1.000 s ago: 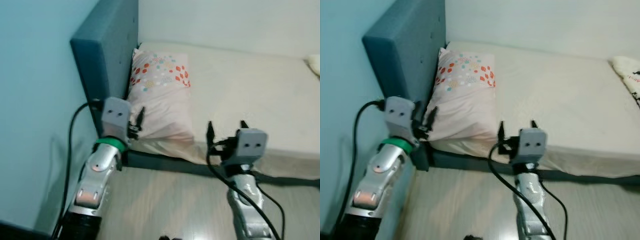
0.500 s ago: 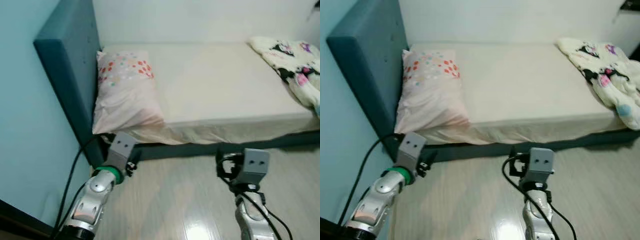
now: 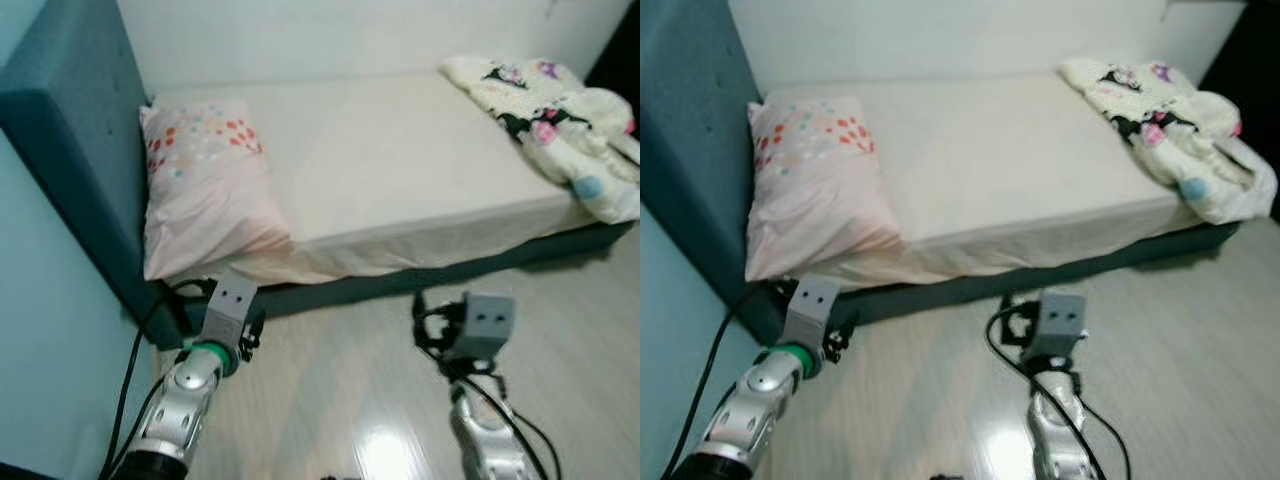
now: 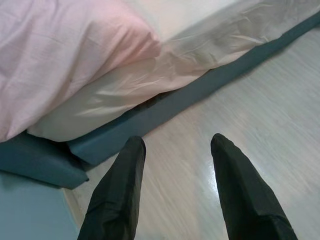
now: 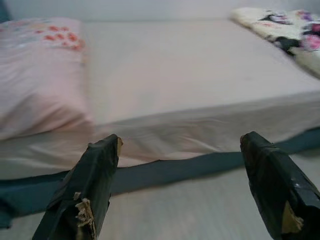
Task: Clean up the room
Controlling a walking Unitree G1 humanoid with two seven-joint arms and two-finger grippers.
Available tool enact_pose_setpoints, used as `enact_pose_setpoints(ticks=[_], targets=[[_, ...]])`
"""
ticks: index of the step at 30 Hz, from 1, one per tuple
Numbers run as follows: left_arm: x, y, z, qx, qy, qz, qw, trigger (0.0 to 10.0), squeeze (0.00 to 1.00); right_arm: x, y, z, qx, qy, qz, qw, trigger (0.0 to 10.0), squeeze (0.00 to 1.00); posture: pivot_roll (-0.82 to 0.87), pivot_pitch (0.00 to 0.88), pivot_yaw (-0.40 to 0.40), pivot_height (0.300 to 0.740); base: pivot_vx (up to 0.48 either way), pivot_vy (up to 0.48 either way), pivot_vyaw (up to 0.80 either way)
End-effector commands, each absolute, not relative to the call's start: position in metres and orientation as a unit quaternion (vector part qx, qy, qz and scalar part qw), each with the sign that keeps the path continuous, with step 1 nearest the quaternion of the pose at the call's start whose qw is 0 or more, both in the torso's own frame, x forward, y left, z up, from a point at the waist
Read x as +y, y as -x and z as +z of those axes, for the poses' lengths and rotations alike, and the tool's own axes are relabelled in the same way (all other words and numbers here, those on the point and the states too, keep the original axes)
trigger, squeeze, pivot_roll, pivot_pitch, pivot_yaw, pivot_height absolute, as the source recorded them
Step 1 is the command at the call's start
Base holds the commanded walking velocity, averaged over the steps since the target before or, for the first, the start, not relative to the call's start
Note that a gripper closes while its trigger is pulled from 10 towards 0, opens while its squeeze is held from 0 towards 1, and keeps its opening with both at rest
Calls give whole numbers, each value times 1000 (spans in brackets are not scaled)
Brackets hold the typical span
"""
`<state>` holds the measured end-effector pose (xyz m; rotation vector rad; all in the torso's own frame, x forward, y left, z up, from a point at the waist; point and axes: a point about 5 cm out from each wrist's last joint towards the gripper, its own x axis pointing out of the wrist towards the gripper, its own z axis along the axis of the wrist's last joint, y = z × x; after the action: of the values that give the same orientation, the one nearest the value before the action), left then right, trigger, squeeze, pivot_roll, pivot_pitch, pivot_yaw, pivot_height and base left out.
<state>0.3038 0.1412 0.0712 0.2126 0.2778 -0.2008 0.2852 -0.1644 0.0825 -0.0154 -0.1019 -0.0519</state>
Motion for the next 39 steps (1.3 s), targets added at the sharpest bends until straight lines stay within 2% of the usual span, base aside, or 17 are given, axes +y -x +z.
enact_pose_setpoints(ticks=[1,13,22,24,27,30,33,36,39], targets=[[138,-301,64,148,-101,-104,978,10000,0,-168,-284,78,-44,13,-30,998,10000,0,7,36,24,734,0,0,0],[134,-305,65,137,-99,-104,980,10000,0,-174,-285,77,-47,29,-33,998,10000,0,7,39,17,734,0,0,-133],[134,-305,62,137,-103,-101,980,10000,0,-176,-286,71,-32,25,-33,999,10000,0,8,39,9,734,0,0,-757],[135,-302,54,142,-119,-104,977,10000,0,-188,-281,53,9,37,-44,998,10000,0,6,38,4,734,0,0,-800],[135,-300,51,144,-123,-107,976,10000,0,-191,-279,46,27,41,-43,998,10000,0,6,38,4,734,0,0,-800],[135,-290,32,175,-123,-128,968,10000,0,-183,-261,8,123,49,9,991,10000,0,7,36,1,734,0,0,-800],[135,-286,26,186,-122,-135,966,10000,0,-180,-255,-2,148,46,23,988,10000,0,7,31,-5,734,0,0,-800],[138,-284,19,187,-146,-148,960,10000,0,-187,-258,-1,149,49,7,988,10000,0,2,23,-9,734,0,0,-533],[146,-276,-3,234,-158,-141,949,10000,0,-194,-254,-10,180,37,-10,983,10000,0,0,8,-19,734,0,0,0]])
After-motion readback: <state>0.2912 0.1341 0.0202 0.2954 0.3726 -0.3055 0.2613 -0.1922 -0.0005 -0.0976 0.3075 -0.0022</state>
